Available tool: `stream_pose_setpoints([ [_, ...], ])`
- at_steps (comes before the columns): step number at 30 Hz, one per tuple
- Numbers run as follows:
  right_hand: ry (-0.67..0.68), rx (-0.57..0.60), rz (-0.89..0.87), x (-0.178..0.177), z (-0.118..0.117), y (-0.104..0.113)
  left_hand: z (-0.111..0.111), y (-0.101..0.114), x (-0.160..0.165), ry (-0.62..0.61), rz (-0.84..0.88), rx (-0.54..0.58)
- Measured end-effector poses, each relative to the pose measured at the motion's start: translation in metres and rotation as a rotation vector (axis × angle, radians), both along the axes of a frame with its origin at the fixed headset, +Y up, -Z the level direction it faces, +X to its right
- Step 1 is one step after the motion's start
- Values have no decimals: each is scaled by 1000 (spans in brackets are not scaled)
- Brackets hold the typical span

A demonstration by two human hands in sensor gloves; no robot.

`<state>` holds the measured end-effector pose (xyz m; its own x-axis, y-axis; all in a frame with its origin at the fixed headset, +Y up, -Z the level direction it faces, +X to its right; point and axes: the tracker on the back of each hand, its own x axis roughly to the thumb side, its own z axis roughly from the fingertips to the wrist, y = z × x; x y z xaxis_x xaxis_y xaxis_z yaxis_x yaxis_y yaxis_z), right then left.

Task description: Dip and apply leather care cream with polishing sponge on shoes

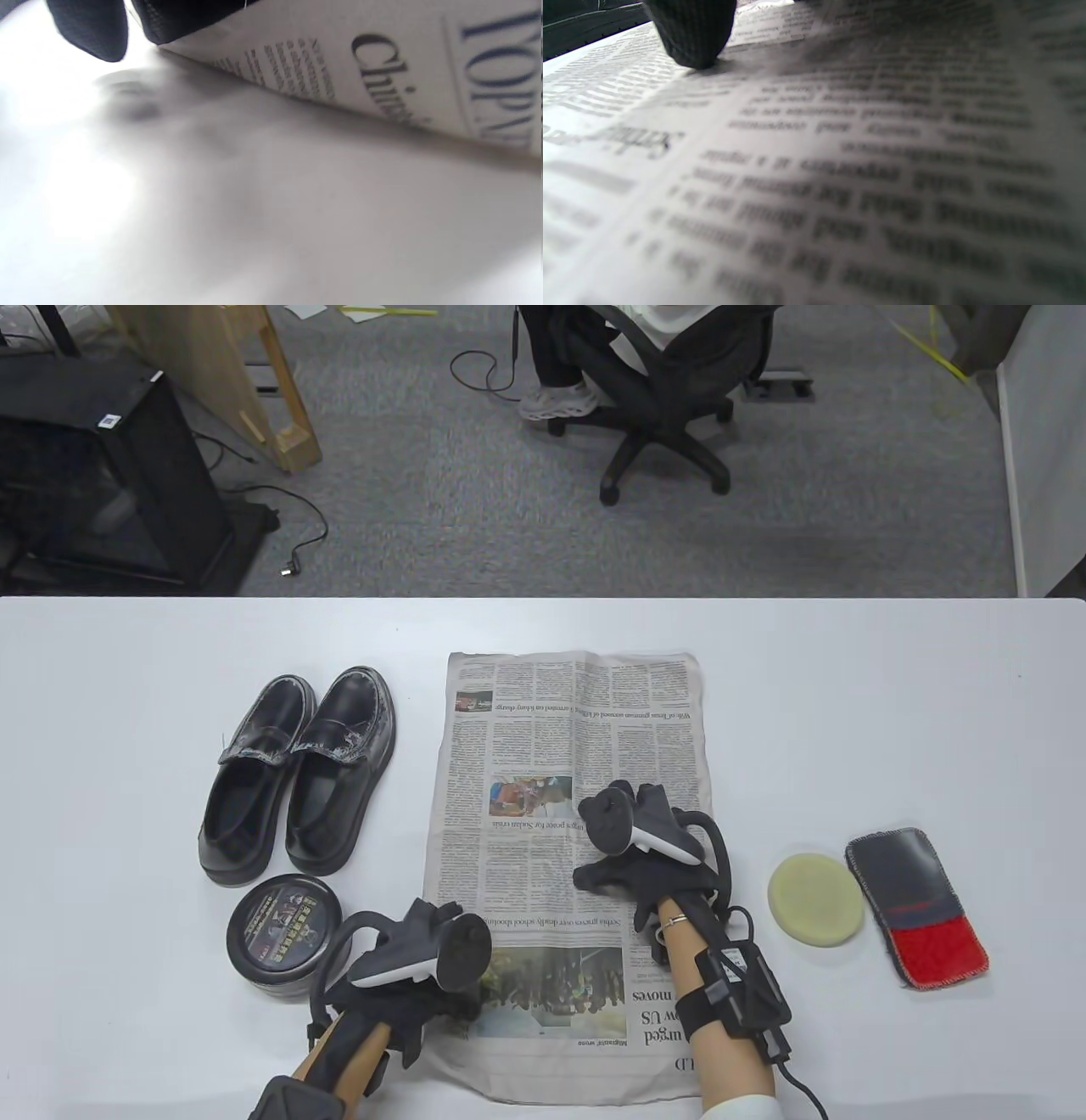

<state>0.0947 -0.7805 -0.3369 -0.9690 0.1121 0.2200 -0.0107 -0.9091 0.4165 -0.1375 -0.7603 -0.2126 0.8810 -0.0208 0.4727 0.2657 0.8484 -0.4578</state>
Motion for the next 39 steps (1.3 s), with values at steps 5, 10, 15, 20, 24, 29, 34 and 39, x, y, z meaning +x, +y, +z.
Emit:
stream_pose_setpoints([
  [5, 36, 120, 76, 2, 13, 12, 4, -2, 8, -44, -108, 51],
  [10, 118, 226, -9, 19, 52, 50, 2, 1, 10, -63, -117, 55],
  [15, 179, 343, -57, 49, 105, 79, -14, 41, -10, 103, -2, 220],
  [20, 154, 355, -110, 74, 138, 73, -53, 85, -46, 432, -59, 479],
  [24, 144, 384, -71, 80, 143, 63, -85, 80, -69, 635, -161, 426],
  [29, 130, 399, -98, 79, 142, 64, -110, 53, -85, 783, -217, 287],
  [34, 115, 410, -79, 83, 142, 62, -123, 46, -82, 822, -336, 308],
  [39, 88, 403, -87, 88, 139, 60, -115, 63, -83, 837, -278, 498],
])
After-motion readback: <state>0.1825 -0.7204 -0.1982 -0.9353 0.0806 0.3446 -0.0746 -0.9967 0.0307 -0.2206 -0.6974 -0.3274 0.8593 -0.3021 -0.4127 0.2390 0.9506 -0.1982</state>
